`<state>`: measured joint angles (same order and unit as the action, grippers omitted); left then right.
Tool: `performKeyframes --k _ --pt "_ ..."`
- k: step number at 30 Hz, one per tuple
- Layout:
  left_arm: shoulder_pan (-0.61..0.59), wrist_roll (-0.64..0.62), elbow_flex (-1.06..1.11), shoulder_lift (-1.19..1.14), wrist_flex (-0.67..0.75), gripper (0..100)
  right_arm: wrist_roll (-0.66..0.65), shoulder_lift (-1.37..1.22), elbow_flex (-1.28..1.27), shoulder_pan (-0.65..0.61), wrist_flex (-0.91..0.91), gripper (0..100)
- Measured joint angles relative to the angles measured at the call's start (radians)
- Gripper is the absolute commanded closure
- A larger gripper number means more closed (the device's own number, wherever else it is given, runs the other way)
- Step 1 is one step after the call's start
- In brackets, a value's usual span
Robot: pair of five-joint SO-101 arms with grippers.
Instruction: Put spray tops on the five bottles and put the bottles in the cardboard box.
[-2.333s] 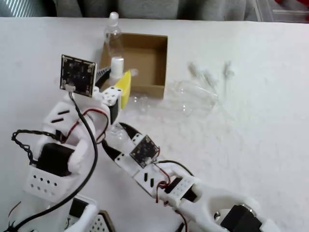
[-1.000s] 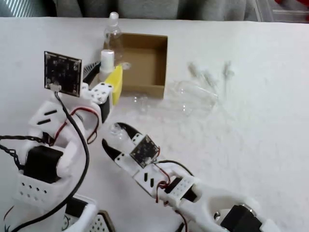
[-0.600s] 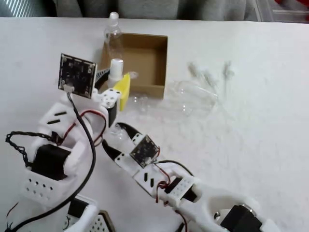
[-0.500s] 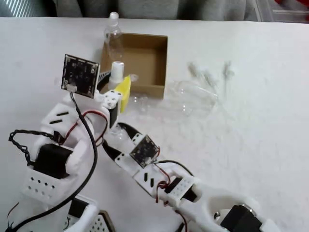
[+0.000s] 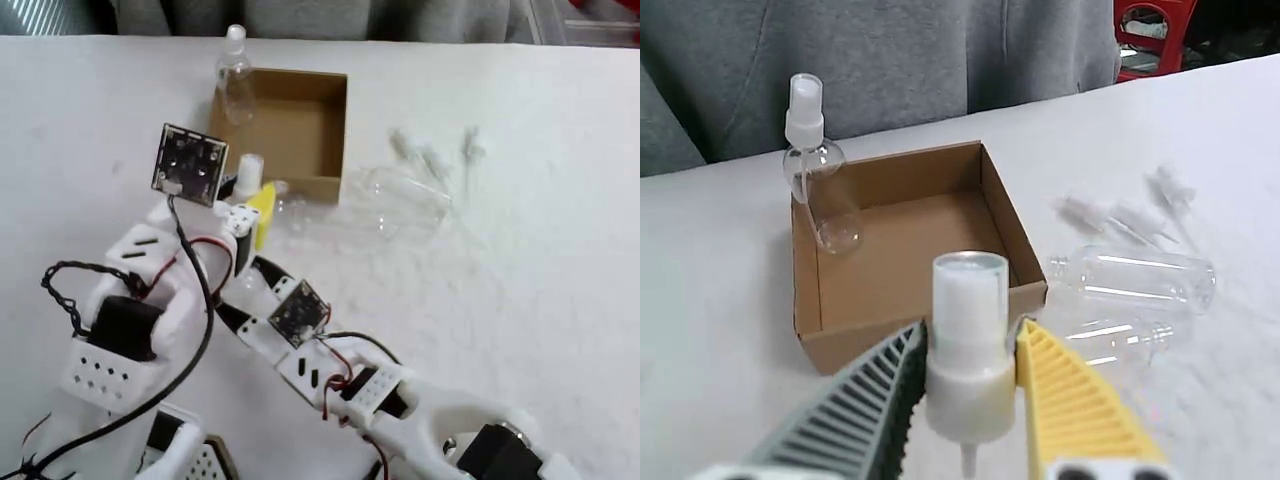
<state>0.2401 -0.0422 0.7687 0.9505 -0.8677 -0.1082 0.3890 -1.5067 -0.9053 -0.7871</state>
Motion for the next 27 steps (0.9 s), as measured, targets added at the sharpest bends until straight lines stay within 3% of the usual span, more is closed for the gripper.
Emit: performKeyframes --k 10,27 --pt "0.002 0.000 0.269 0.315 0.129 85 0.000 0.000 0.000 0.000 0.000 98.1" --pt "-0.026 0.006 0.554 0.646 0.138 85 0.000 0.000 0.000 0.000 0.000 98.1"
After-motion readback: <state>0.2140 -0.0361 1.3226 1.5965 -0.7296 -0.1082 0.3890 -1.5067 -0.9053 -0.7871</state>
